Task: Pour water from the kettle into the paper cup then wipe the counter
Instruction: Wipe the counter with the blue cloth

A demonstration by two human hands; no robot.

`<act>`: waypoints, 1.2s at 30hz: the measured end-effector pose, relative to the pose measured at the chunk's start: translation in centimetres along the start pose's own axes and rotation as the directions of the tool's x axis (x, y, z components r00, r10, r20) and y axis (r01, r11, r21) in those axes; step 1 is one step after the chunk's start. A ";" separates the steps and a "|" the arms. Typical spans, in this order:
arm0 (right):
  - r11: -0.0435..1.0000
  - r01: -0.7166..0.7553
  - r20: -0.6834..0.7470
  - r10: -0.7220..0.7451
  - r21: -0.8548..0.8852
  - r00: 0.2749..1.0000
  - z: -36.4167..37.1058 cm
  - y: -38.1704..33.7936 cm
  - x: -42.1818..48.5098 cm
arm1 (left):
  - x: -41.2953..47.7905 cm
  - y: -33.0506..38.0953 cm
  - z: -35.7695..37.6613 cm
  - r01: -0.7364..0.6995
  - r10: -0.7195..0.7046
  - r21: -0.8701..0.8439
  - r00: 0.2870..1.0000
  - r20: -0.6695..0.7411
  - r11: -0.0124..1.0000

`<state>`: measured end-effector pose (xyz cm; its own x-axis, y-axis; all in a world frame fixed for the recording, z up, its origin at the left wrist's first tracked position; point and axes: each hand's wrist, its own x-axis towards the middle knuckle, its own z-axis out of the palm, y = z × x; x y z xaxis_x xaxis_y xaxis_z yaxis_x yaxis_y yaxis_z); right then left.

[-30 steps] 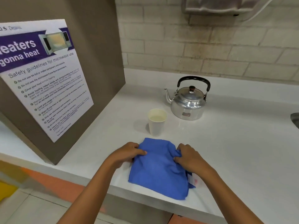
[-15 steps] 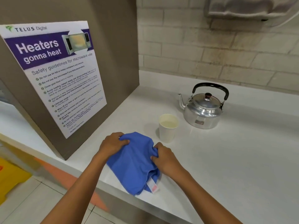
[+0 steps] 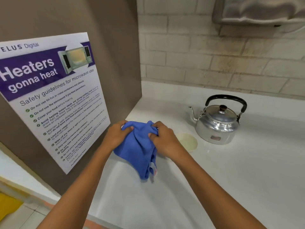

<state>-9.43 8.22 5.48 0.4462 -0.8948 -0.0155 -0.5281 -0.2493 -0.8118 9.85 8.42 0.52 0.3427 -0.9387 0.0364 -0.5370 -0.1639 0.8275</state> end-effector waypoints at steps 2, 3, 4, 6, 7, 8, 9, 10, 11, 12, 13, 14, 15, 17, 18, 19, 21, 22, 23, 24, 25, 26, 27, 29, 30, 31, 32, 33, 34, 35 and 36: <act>0.999 0.020 -0.056 -0.018 0.028 0.998 -1.4 -1.1 1.6 | 1.6 1.0 0.0 -0.027 0.027 -0.040 0.999 -0.018 0.999; 0.999 0.019 -0.085 -0.016 0.038 0.996 -2.3 -1.5 2.6 | 2.4 1.6 0.0 -0.039 0.038 -0.067 0.999 -0.026 0.997; 0.999 0.010 -0.111 -0.005 0.048 0.994 -3.2 -1.7 3.6 | 3.1 2.0 0.1 -0.056 0.053 -0.096 0.998 -0.033 0.994; 0.998 -0.011 -0.144 0.021 0.070 0.989 -5.1 -1.7 5.7 | 4.4 3.0 0.5 -0.084 0.079 -0.172 0.996 -0.038 0.982; 0.996 -0.020 -0.146 0.033 0.086 0.989 -6.1 -1.5 6.6 | 5.1 3.5 0.8 -0.095 0.089 -0.214 0.995 -0.037 0.972; 0.994 -0.032 -0.140 0.047 0.105 0.989 -7.1 -1.2 7.6 | 5.7 4.0 1.2 -0.102 0.097 -0.250 0.995 -0.033 0.963; 0.991 -0.048 -0.127 0.064 0.125 0.990 -8.0 -0.9 8.5 | 6.4 4.4 1.6 -0.106 0.102 -0.282 0.994 -0.029 0.954; 0.986 -0.070 -0.110 0.087 0.151 0.990 -8.7 -0.5 9.4 | 7.1 4.7 2.1 -0.109 0.106 -0.305 0.994 -0.024 0.946; 0.979 -0.095 -0.091 0.113 0.182 0.989 -9.4 0.0 10.2 | 7.8 5.0 2.6 -0.106 0.105 -0.325 0.994 -0.020 0.940; 0.969 -0.122 -0.073 0.140 0.216 0.987 -9.9 0.5 11.0 | 8.5 5.1 3.0 -0.097 0.098 -0.338 0.995 -0.016 0.936; 0.956 -0.150 -0.054 0.169 0.254 0.984 -10.2 0.9 11.7 | 9.2 5.2 3.5 -0.087 0.090 -0.351 0.996 -0.008 0.932; 0.939 -0.177 -0.032 0.195 0.294 0.980 -10.4 1.4 12.4 | 9.9 5.2 3.9 -0.079 0.085 -0.361 0.996 0.002 0.929; 0.923 -0.197 -0.011 0.212 0.331 0.977 -10.4 1.9 13.0 | 10.5 5.1 4.4 -0.073 0.084 -0.366 0.996 0.014 0.928; 0.905 -0.217 0.011 0.229 0.366 0.973 -10.3 2.8 14.1 | 11.7 4.7 5.1 -0.055 0.076 -0.358 0.996 0.046 0.932; 0.904 -0.221 0.010 0.234 0.365 0.972 -10.1 3.3 14.7 | 12.3 4.4 5.5 -0.039 0.065 -0.355 0.996 0.062 0.934; 0.908 -0.225 0.004 0.239 0.354 0.971 -9.8 3.7 15.3 | 12.8 4.1 5.8 -0.022 0.052 -0.349 0.996 0.076 0.937; 0.928 -0.227 -0.025 0.245 0.295 0.969 -9.2 4.6 16.4 | 13.7 3.7 6.4 0.003 0.033 -0.334 0.994 0.101 0.942; 0.943 -0.220 -0.052 0.240 0.251 0.969 -8.9 5.0 16.9 | 14.1 3.4 6.7 0.019 0.022 -0.336 0.993 0.118 0.942; 0.959 -0.208 -0.082 0.227 0.193 0.970 -8.7 5.3 17.3 | 14.4 3.3 6.9 0.039 0.009 -0.340 0.990 0.139 0.940; 0.973 -0.194 -0.107 0.208 0.128 0.972 -8.6 5.7 17.8 | 14.7 3.1 7.1 0.053 0.003 -0.348 0.987 0.158 0.936; 0.982 -0.182 -0.124 0.188 0.058 0.974 -8.5 6.0 18.2 | 14.9 2.9 7.3 0.067 -0.004 -0.354 0.984 0.176 0.933; 0.986 -0.169 -0.137 0.167 -0.005 0.976 -8.4 6.3 18.7 | 15.3 2.6 7.5 0.079 -0.012 -0.359 0.983 0.185 0.930; 0.987 -0.154 -0.152 0.145 -0.054 0.978 -8.4 6.6 19.0 | 15.5 2.4 7.6 0.096 -0.028 -0.356 0.981 0.191 0.930; 0.985 -0.124 -0.176 0.102 -0.119 0.979 -8.3 7.2 19.8 | 16.1 1.9 7.9 0.115 -0.050 -0.332 0.979 0.196 0.936; 0.983 -0.117 -0.171 0.092 -0.144 0.981 -8.2 7.5 20.0 | 16.4 1.7 8.1 0.113 -0.051 -0.311 0.978 0.200 0.944; 0.978 -0.120 -0.154 0.093 -0.173 0.984 -8.1 7.7 20.3 | 16.6 1.4 8.3 0.104 -0.049 -0.264 0.978 0.205 0.959; 0.973 -0.120 -0.127 0.096 -0.198 0.987 -7.9 8.0 20.6 | 16.9 1.1 8.6 0.082 -0.043 -0.184 0.977 0.208 0.979; 0.967 -0.122 -0.092 0.104 -0.226 0.990 -7.7 8.2 20.8 | 17.0 0.9 8.8 0.059 -0.041 -0.079 0.976 0.214 0.995; 0.959 -0.120 -0.053 0.110 -0.259 0.993 -7.4 8.6 21.1 | 17.2 0.6 9.0 0.023 -0.026 0.018 0.977 0.212 1.000; 0.945 -0.130 -0.011 0.132 -0.300 0.991 -7.3 8.8 21.2 | 17.3 0.4 9.3 -0.006 -0.018 0.109 0.976 0.216 0.994; 0.933 -0.133 0.027 0.150 -0.334 0.988 -7.1 9.2 21.4 | 17.3 0.1 9.6 -0.038 -0.005 0.204 0.978 0.209 0.978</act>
<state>-9.86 -15.80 1.78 0.3813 -0.9117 -0.1528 -0.7930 -0.2376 -0.5609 8.31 -10.76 -4.12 0.1770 -0.9805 -0.0858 -0.6958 -0.1863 0.6936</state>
